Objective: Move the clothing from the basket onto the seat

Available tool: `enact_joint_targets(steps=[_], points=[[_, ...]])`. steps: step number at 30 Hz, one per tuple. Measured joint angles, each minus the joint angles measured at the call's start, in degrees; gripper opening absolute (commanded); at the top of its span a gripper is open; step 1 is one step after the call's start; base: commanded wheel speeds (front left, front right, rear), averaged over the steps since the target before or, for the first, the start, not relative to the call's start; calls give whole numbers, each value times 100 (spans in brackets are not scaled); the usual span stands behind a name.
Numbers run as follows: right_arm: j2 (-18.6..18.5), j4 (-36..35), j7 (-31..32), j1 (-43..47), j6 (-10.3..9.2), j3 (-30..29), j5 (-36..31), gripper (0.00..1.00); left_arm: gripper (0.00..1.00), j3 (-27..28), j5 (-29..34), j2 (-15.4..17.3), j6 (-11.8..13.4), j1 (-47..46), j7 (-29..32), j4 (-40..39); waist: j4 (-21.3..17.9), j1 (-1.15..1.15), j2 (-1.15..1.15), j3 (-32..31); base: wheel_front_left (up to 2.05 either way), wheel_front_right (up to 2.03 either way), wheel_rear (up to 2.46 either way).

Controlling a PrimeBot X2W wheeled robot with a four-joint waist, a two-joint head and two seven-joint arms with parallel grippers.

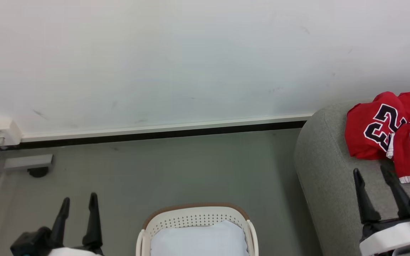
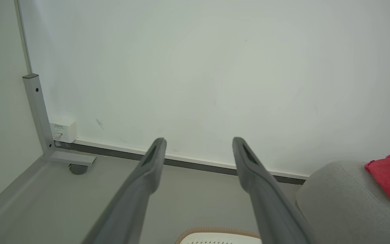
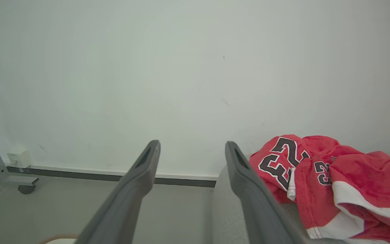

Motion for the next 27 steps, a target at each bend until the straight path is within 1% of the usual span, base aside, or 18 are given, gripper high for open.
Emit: enact_joint_targets(steps=[4, 8, 10, 15, 22, 27], points=[[385, -170, -111, 360, 0, -151, -180, 100, 100, 246, 323, -287, -199, 269, 0, -73, 10, 0, 0, -43, 0, 0, 0], [597, -261, -137, 591, 0, -153, -268, 100, 100, 380, 622, -500, -432, 398, 0, -51, 34, 0, 0, -65, 0, 0, 0], [682, -281, -138, 672, 0, -131, -301, 100, 100, 430, 720, -580, -506, 407, 0, -33, 45, 0, 0, -70, 0, 0, 0], [801, -331, -144, 779, 0, -134, -385, 100, 100, 568, 948, -710, -692, 408, 0, 73, 51, 0, 0, -59, 0, 0, 0], [866, -327, -144, 801, 0, -118, -423, 100, 100, 697, 1085, -791, -834, 368, 0, 151, 18, 0, 0, -56, 0, 0, 0], [871, -327, -144, 800, 0, -62, -431, 100, 100, 738, 1183, -826, -887, 344, 0, 180, 8, 0, 0, -55, 0, 0, 0]])
